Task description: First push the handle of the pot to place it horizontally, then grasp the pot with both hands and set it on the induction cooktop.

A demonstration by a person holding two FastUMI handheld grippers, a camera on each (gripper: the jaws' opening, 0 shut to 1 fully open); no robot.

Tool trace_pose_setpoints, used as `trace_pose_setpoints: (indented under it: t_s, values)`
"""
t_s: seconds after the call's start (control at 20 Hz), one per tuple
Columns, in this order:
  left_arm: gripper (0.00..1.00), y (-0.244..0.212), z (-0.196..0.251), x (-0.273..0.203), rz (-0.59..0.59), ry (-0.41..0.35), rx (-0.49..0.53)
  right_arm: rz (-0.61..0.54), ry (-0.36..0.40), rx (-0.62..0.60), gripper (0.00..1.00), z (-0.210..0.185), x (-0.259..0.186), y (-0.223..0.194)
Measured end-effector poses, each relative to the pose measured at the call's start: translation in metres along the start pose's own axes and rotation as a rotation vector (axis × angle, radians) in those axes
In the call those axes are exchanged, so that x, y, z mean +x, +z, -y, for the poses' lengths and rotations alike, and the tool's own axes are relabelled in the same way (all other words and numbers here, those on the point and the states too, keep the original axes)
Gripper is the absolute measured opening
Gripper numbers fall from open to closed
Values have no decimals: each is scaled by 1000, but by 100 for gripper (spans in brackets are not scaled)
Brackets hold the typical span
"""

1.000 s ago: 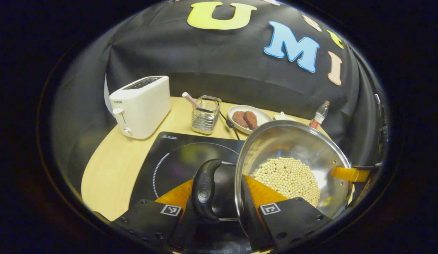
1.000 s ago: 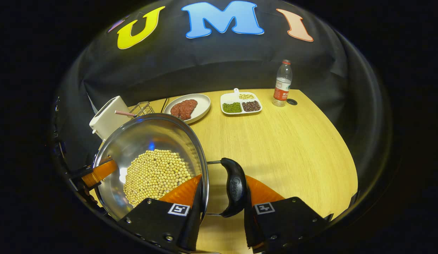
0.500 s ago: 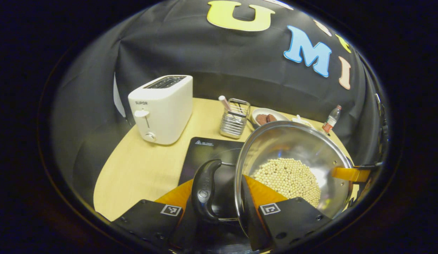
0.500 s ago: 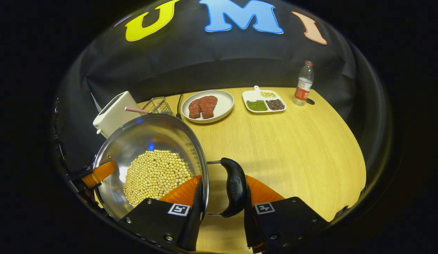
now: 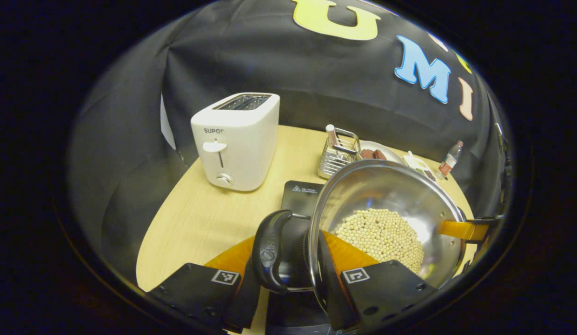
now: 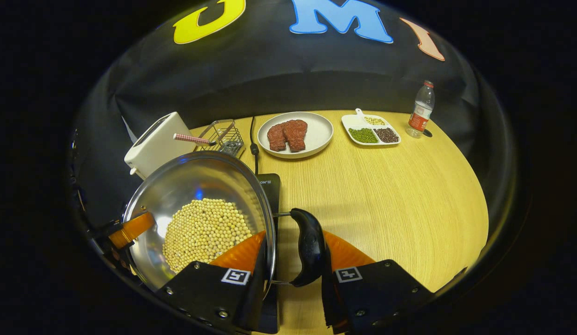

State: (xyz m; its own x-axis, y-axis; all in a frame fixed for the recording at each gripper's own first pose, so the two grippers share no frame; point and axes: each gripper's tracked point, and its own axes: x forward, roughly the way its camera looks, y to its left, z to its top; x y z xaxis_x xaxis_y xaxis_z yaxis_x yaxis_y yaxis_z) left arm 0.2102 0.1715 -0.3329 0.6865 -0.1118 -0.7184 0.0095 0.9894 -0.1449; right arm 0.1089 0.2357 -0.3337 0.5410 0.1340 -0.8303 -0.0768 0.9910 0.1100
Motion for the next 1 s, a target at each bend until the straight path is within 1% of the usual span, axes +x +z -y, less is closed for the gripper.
trace_pose_setpoints:
  t_s: [0.1, 0.15, 0.2, 0.25, 0.3, 0.35, 0.45, 0.5, 0.55, 0.6, 0.65, 0.7, 0.75, 0.8, 0.85, 0.9, 0.95, 1.0]
  values:
    - [63, 1, 0, 0, 5, -1, 3, 0, -2, 8, 52, -1, 3, -1]
    - [66, 2, 0, 1, 8, -2, 2, 1, -4, 11, 52, -2, 3, -1]
    - [63, 1, -1, 2, 5, -4, 1, -3, -7, 11, 52, -2, 5, -1]
    - [66, 2, -2, 2, 10, -5, 4, 0, -7, 12, 52, -2, 4, 0]
    - [67, 2, -2, 4, 16, -9, 12, 4, -12, 14, 46, -3, 6, 1]
    - [63, 3, -3, 3, 20, -8, 19, 2, -10, 17, 52, -3, 6, 1]
    - [65, 4, -3, 2, 25, -8, 21, 8, -3, 29, 52, -3, 8, 1]
    - [65, 4, -4, 2, 28, -7, 18, 16, 2, 29, 46, -2, 5, 2]
    - [67, 5, -7, 1, 39, 10, 31, 28, 11, 27, 55, -2, 5, 2]
    - [74, 10, -12, -1, 71, 40, 54, 56, 19, 18, 57, -3, 2, 6]
    - [87, 15, -14, -6, 100, 64, 73, 100, 8, 2, 61, 2, -3, 12]
    - [92, 18, -13, -11, 121, 82, 79, 137, 6, -9, 57, 5, -9, 19]
    - [96, 23, -14, -16, 143, 101, 79, 167, 0, -13, 78, 10, -15, 24]
    - [100, 29, -16, -25, 175, 126, 79, 189, -3, -12, 94, 15, -22, 28]
    - [100, 38, -17, -35, 209, 147, 80, 207, 5, -5, 96, 21, -30, 33]
    - [100, 45, -14, -47, 243, 167, 84, 225, 12, 0, 96, 26, -38, 36]
    - [100, 54, -10, -59, 279, 185, 92, 256, 6, -2, 98, 36, -49, 42]
    - [95, 61, -2, -70, 311, 198, 100, 294, -1, -9, 98, 47, -61, 48]
